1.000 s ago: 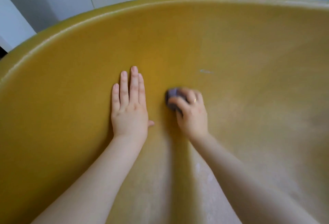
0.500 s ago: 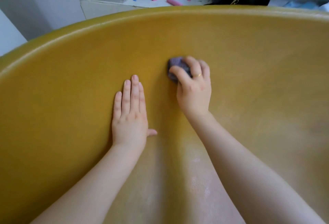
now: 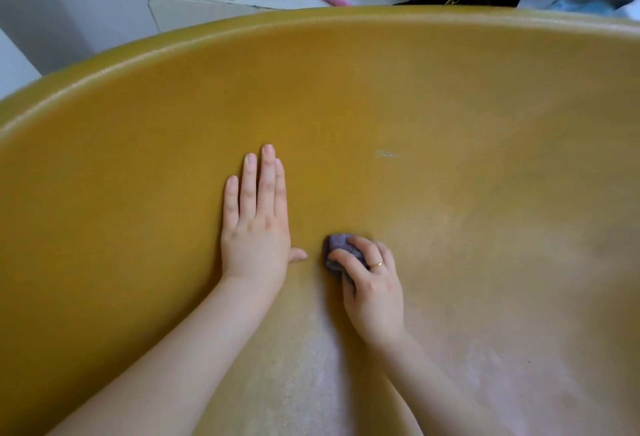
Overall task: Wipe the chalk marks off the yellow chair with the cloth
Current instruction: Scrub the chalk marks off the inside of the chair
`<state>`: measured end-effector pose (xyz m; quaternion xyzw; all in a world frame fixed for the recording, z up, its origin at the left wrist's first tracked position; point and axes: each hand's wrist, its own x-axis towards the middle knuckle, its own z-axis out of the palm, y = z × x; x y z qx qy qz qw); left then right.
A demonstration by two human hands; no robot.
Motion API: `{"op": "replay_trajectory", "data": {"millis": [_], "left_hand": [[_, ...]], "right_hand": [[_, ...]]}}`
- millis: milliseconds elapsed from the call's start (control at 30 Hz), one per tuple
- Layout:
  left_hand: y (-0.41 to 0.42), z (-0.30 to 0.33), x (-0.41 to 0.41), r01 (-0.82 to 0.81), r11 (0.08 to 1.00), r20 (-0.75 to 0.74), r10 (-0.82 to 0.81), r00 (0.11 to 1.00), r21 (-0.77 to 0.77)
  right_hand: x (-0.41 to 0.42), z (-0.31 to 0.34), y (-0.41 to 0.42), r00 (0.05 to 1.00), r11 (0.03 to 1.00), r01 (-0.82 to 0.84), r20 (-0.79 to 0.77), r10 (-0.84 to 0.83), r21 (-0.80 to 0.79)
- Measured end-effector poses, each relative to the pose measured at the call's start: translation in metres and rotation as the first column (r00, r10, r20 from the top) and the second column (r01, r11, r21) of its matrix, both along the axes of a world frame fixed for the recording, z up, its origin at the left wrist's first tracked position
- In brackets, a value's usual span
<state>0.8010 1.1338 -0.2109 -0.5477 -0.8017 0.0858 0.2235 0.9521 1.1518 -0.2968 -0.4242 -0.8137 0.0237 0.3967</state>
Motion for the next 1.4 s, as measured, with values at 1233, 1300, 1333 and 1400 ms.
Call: {"op": "replay_trajectory", "data": {"millis": [1233, 1300, 1333, 1400], "left_hand": [[0.046, 0.042, -0.01, 0.094, 0.981, -0.155, -0.068, 0.986, 0.169], [0.047, 0.041, -0.009, 0.09, 0.981, -0.149, -0.065, 0.987, 0.169], [0.047, 0.041, -0.008, 0.087, 0.982, -0.149, -0.062, 0.987, 0.169], [0.047, 0.042, -0.005, 0.079, 0.982, -0.141, -0.055, 0.988, 0.172]], "right_hand": [[-0.042, 0.17, 0.142, 0.965, 0.831, 0.212, -0.244, -0.095, 0.515], [-0.047, 0.178, 0.145, 0.949, 0.825, 0.238, -0.303, -0.085, 0.512], [-0.047, 0.173, 0.143, 0.945, 0.825, 0.248, -0.314, -0.09, 0.507], [-0.044, 0.153, 0.138, 0.954, 0.836, 0.231, -0.286, -0.093, 0.497]]}}
